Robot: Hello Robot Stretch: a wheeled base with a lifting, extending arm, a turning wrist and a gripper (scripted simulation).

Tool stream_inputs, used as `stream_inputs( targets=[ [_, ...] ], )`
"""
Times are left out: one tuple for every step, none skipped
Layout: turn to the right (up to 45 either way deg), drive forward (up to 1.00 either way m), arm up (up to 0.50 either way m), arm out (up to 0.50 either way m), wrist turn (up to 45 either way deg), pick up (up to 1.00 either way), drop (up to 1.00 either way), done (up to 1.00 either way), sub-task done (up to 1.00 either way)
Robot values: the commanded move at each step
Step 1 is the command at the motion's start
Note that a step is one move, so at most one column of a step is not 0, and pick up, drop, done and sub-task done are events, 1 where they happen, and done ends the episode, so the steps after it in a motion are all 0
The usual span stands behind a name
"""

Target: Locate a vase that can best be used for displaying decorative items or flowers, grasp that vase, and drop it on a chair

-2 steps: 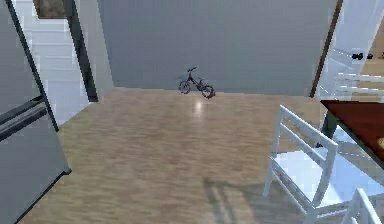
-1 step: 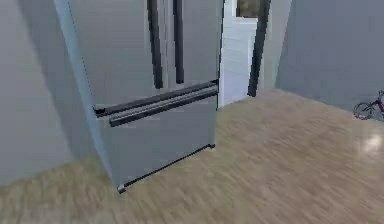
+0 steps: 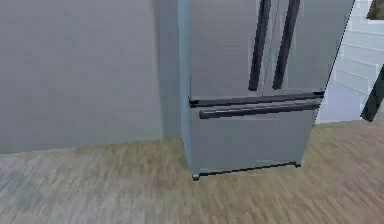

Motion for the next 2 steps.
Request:
stream_inputs(
  targets=[
    [0.0,0.35,0.00,0.00,0.0,0.00,0.00,0.00,0.00],
    [45.0,0.00,0.00,0.00,0.0,0.00,0.00,0.00,0.00]
  ],
)
